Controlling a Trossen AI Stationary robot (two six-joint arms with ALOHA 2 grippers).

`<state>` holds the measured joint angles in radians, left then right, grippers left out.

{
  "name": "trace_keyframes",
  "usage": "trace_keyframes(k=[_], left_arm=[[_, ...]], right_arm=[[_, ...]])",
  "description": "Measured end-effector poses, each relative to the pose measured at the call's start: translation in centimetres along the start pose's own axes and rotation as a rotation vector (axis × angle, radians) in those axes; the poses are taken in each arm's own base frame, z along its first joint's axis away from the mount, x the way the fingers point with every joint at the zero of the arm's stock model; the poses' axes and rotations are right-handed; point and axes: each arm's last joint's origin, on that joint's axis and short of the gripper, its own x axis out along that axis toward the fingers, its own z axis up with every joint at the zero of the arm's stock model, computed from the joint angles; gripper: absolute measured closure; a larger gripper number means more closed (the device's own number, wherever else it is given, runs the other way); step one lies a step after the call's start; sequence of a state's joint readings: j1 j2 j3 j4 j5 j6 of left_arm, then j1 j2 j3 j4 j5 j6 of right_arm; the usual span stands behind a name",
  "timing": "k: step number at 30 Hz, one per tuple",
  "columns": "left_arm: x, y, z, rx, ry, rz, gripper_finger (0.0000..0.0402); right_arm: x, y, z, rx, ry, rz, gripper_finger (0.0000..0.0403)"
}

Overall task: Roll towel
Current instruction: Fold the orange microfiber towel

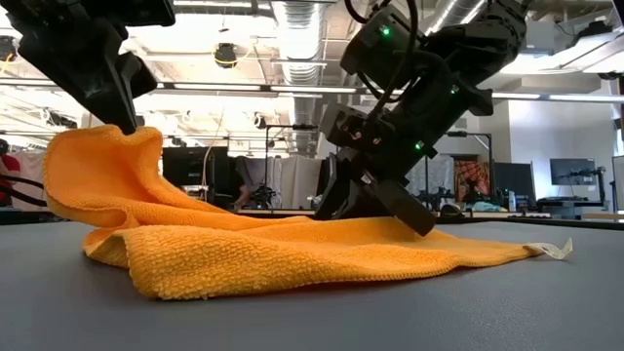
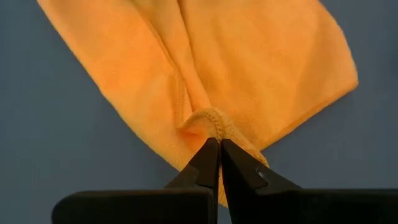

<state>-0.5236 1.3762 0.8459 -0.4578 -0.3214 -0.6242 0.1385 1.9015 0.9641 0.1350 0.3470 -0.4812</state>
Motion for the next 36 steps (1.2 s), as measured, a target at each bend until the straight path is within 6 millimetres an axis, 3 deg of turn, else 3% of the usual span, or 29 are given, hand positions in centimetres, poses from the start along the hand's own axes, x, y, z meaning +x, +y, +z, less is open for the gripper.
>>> trace_keyframes(k=[7,16,20,24,29,36], left_arm=[[0.0,0.0,0.0,0.01,0.0,0.0,0.0401],[-0.1,-0.3,-0.1,0.02,-0.012,0.004,0.0401],[-0.2,-0.6,-0.3,0.032,-0.015,0.0,0.0401],[-0.3,-0.7,-0.4,0.038,-0.017,-0.002,0.0401],[-0.9,-0.9,0.5,0.109,-0.061,0.01,0.0401],[-5.1,-0.5,2.8,0.207,-0.208,0.025,0.0401]], right_arm=[[0.1,-0.2,-0.2,0.006,0.003,0.01,0.0245],[0.1,-0.6,-0.5,0.019,0.009,0.035,0.038],[-0.9,-1.2,-0.3,0.02,0.015,0.019,0.0384],[-3.4,-2.7,0.7,0.037,-0.022,-0.03,0.0385],[-8.0,-5.1,1.9,0.078,-0.111,-0.075,0.0393],[-16.1,-8.2,2.5,0.281,-0.298,-0.135,0.0392]])
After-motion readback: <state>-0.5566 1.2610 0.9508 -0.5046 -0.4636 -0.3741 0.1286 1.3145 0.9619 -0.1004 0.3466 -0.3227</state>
